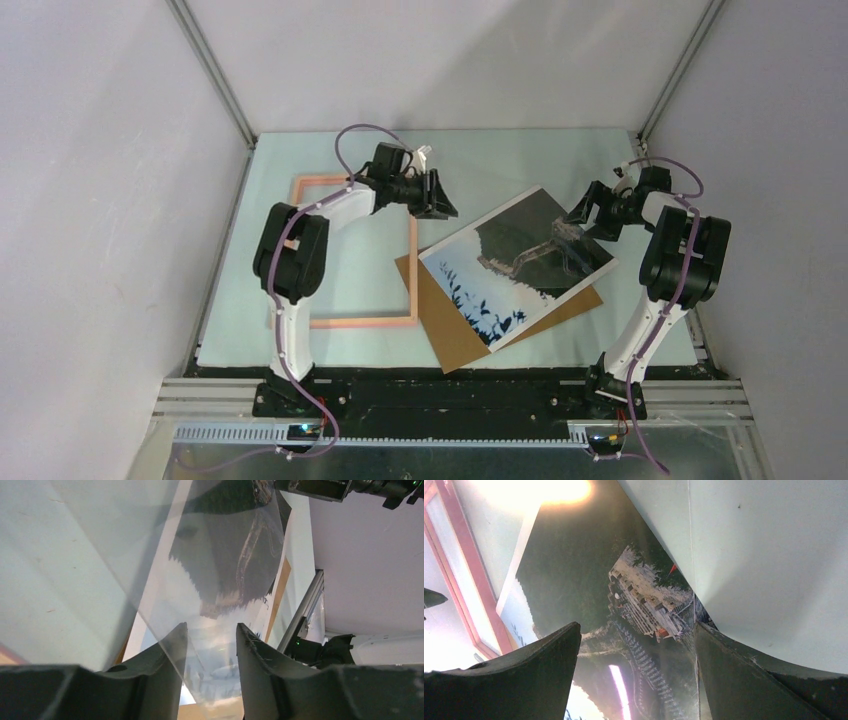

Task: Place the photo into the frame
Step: Pick up the photo frame item at the center of the board.

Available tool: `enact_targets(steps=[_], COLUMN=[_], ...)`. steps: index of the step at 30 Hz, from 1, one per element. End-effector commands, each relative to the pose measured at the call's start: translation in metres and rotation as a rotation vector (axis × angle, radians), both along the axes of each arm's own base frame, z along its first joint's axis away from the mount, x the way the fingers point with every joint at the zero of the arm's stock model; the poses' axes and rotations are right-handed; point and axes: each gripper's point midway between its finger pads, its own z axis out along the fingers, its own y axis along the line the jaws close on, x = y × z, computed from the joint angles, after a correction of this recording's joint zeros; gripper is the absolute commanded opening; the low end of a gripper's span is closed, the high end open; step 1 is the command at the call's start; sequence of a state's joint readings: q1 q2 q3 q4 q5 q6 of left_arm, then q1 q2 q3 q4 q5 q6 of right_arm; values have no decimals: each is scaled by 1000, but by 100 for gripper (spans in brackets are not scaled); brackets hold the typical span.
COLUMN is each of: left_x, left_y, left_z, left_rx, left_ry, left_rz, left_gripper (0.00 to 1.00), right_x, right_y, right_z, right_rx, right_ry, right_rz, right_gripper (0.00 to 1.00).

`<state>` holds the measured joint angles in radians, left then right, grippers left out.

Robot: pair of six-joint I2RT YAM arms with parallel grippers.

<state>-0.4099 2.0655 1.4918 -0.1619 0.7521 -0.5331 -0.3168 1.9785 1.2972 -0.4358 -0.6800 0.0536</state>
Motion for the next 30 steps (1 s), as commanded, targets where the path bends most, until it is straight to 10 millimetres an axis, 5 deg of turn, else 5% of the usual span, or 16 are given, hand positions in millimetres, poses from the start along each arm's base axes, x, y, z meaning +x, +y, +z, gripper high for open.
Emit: enact_targets(steps=[1,9,17,23,30], left_x=[3,4,-3,-34,-82], left_y=[10,14,24,38,55], left_z=[28,34,65,102,132], left_rx=[2,27,57,83,88], left_ry=[-95,-138,-260,-376,-454], left_rz=[0,-22,-119,-263,-405], left_gripper=[38,1,0,0,0], right_x=[-7,-5,-6,-21,-50], right_y=[6,16,35,73,124], right_z=[-5,22,91,149,189], right_rx=[28,29,-19,-106,-222], right_ry=[28,-64,-280,-469,-604], right_rz=[3,55,173,336,514], right_gripper=[87,88,99,99,99])
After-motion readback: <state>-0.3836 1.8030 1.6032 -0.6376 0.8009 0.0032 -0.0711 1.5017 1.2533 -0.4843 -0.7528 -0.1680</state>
